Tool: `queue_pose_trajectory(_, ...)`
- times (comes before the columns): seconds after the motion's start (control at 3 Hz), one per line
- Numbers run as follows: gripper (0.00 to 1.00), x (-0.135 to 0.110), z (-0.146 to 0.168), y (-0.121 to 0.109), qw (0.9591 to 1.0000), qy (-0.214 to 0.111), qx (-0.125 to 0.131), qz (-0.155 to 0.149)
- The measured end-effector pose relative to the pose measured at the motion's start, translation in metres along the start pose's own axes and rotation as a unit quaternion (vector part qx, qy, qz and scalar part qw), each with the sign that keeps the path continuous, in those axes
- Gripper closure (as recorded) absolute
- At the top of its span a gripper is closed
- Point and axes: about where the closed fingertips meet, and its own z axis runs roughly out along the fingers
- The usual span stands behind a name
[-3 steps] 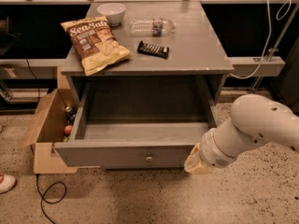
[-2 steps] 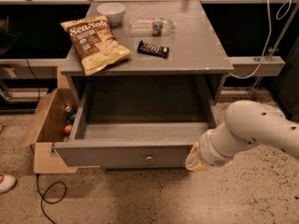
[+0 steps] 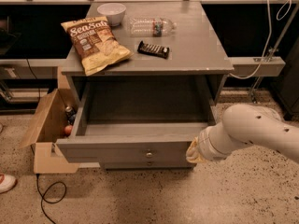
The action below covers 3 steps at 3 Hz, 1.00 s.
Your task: Close top drawer
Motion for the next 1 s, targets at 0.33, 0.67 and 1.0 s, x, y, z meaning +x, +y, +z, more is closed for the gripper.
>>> queue_pose_trajectory(0.33,1.00,0.000,0.008,-0.016,0.9998,0.001,0.021,-0.004)
queue_pose_trajectory(0.67,1.00,-0.002,0.022,-0.040,0.9993,-0.001,0.037,0.001)
queue_pose_trajectory(1.0,1.00,-0.001,0.023,-0.042,0.9993,0.005,0.038,0.000)
